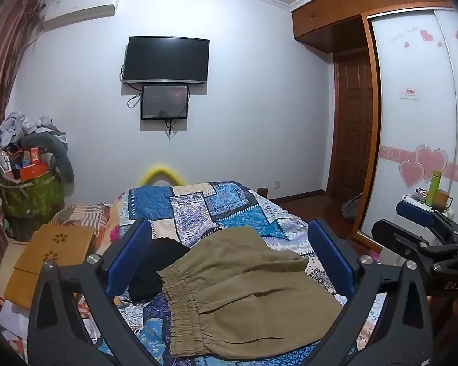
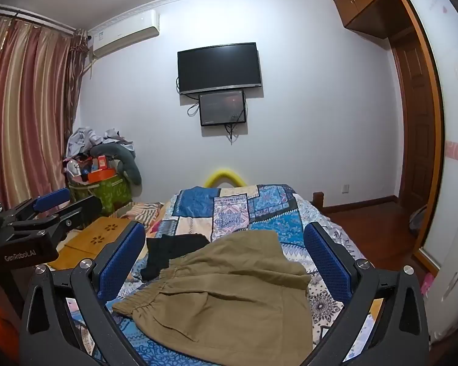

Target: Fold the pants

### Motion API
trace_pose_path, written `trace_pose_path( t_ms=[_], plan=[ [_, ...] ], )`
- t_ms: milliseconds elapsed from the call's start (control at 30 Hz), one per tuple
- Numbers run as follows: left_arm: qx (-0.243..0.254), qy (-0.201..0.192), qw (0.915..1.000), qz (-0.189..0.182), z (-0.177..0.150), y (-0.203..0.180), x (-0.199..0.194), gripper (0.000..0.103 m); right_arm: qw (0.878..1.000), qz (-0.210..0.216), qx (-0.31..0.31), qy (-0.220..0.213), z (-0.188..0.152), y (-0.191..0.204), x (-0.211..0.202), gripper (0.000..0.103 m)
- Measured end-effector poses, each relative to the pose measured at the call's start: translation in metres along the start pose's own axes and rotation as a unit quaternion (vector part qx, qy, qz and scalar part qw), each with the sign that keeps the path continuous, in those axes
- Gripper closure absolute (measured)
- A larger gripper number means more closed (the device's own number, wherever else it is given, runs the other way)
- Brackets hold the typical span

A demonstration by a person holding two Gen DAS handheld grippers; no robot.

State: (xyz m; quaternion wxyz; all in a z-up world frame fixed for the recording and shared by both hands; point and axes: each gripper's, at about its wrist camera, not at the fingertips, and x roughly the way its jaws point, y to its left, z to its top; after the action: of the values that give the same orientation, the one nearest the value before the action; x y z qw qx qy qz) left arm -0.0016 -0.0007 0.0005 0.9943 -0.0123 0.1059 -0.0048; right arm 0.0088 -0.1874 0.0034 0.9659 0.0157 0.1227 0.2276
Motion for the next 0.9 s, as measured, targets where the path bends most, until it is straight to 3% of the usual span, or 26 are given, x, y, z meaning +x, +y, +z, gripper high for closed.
trace_pose_path(
  t_ms=[167, 900],
  plan=[
    [0.003, 0.000, 1.0000, 0.005, -0.011, -0.004, 0.005, 0.000, 1.000, 0.000, 0.004, 0.002, 0.001, 0.000, 0.000, 0.000],
    [-0.004, 0.007, 1.0000, 0.001, -0.005, 0.000, 0.006, 0.000, 1.000, 0.000, 0.006, 0.004, -0.001, 0.000, 0.002, 0.000]
  ],
)
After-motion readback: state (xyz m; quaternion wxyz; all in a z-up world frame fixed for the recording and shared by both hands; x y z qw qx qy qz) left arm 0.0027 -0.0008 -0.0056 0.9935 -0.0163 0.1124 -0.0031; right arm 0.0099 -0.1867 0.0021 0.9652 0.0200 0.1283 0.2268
